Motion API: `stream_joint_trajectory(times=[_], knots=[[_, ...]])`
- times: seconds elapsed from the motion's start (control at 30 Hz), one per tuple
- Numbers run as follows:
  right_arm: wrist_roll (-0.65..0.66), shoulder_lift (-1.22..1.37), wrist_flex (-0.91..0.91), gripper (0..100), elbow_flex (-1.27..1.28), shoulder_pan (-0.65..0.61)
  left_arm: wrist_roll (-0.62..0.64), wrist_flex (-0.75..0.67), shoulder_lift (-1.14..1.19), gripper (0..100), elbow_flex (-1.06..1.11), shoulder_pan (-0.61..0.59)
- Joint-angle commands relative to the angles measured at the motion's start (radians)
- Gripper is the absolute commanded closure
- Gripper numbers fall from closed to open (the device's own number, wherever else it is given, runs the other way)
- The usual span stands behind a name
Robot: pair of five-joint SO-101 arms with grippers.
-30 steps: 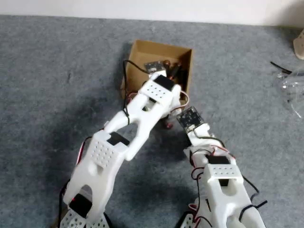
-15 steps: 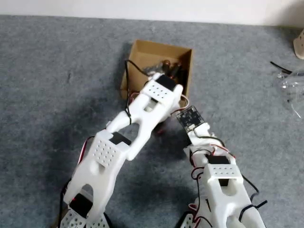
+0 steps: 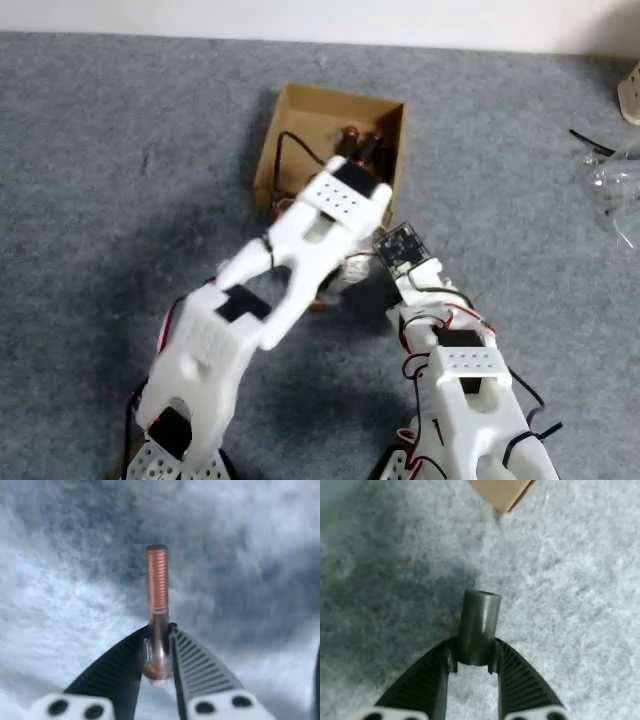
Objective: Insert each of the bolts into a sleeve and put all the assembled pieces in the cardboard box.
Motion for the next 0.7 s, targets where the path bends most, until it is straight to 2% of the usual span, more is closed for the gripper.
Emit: stream_joint_trajectory(times=[0.0, 0.23, 0.4, 0.57, 0.67], knots=[[-0.006, -0.021, -0.035, 99.4, -0.012, 0.013, -0.384, 0.017, -0.229, 100, 0.105, 0.012], [-0.006, -0.021, -0.035, 99.4, -0.012, 0.013, -1.114, 0.017, -0.458, 100, 0.338, -0.119], [-0.006, -0.021, -0.035, 99.4, -0.012, 0.013, -1.487, 0.015, -0.478, 100, 0.429, -0.312], [-0.005, -0.019, -0.035, 99.4, -0.012, 0.013, -1.929, 0.015, -0.483, 100, 0.499, -0.476], [-0.005, -0.019, -0.035, 99.4, -0.012, 0.012, -2.088, 0.014, -0.478, 100, 0.518, -0.532]])
